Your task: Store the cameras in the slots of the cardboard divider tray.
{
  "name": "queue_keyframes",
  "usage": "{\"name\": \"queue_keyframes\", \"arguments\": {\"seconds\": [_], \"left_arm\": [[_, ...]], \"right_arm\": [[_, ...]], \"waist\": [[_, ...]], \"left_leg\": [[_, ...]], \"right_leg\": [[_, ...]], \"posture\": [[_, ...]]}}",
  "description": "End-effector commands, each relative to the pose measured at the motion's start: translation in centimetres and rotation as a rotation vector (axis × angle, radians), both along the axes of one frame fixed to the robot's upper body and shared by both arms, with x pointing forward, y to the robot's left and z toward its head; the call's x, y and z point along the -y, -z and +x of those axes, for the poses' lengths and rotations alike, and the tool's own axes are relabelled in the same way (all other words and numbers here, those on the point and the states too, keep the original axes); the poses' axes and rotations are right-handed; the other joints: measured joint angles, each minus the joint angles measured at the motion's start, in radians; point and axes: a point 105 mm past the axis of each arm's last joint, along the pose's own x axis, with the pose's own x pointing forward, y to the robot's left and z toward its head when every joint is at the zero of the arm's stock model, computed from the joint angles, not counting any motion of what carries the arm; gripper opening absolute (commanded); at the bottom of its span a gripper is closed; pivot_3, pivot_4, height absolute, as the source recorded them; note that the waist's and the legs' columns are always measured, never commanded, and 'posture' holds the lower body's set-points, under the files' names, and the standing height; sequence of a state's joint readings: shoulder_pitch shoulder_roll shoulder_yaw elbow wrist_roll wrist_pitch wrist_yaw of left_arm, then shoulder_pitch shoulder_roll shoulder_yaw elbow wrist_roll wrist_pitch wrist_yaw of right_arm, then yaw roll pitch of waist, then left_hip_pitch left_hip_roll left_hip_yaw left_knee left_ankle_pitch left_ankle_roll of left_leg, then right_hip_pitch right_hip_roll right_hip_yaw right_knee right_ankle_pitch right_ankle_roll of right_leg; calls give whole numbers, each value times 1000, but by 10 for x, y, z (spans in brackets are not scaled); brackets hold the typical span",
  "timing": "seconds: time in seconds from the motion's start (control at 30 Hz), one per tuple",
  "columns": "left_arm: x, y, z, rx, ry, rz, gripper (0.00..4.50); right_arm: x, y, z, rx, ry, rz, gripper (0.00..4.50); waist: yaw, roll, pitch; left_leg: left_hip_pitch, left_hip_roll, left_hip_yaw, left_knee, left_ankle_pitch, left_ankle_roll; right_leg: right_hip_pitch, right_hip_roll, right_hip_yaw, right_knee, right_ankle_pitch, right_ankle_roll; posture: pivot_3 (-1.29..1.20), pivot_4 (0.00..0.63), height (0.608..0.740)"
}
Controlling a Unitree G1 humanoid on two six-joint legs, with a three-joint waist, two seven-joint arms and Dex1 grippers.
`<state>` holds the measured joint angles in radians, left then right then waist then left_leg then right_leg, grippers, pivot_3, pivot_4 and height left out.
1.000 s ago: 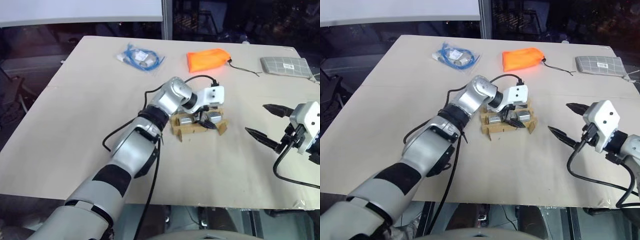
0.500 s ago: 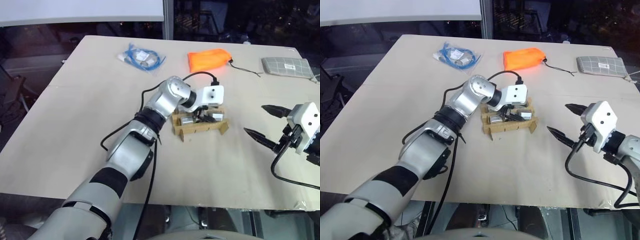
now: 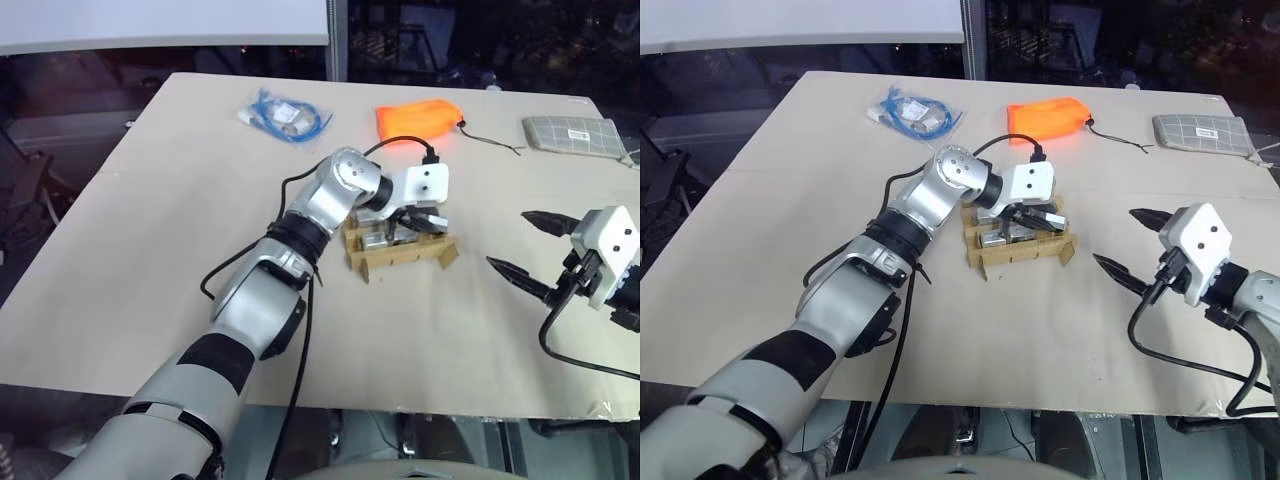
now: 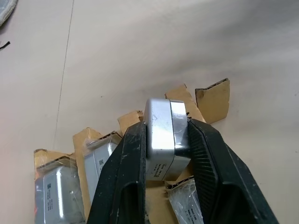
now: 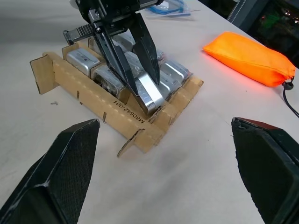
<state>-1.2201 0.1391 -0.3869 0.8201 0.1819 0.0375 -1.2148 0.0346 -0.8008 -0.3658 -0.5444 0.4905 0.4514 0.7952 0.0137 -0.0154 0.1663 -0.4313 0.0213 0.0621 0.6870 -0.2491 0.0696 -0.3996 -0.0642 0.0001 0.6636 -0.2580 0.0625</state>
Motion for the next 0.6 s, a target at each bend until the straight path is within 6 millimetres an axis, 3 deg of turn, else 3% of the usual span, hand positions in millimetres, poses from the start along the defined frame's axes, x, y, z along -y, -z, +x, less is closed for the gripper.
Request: {"name": "queue_keyframes", "arguments": {"seconds": [0.03, 0.33, 0.6], "left_arm": [[-3, -15, 4, -57, -48, -54, 778], [2, -31, 6, -360, -201, -188, 778], [0, -16, 7, -441, -287, -214, 778]], "right_arm": [[-2, -8, -2, 48, -6, -6, 4500], [-2, -7, -2, 44, -7, -7, 4500], [-4, -6, 0, 43, -8, -3, 4500]], "waist": [[0, 0, 0], [-1, 0, 0], [0, 0, 0]], "left_leg": [[0, 0, 0, 0, 0, 0], [-1, 0, 0, 0, 0, 0], [-2, 0, 0, -1, 0, 0]], "right_leg": [[0, 0, 0, 0, 0, 0], [-1, 0, 0, 0, 0, 0], [-2, 0, 0, -1, 0, 0]], "posture": [[0, 150, 740], [0, 150, 740], [0, 150, 740]]}}
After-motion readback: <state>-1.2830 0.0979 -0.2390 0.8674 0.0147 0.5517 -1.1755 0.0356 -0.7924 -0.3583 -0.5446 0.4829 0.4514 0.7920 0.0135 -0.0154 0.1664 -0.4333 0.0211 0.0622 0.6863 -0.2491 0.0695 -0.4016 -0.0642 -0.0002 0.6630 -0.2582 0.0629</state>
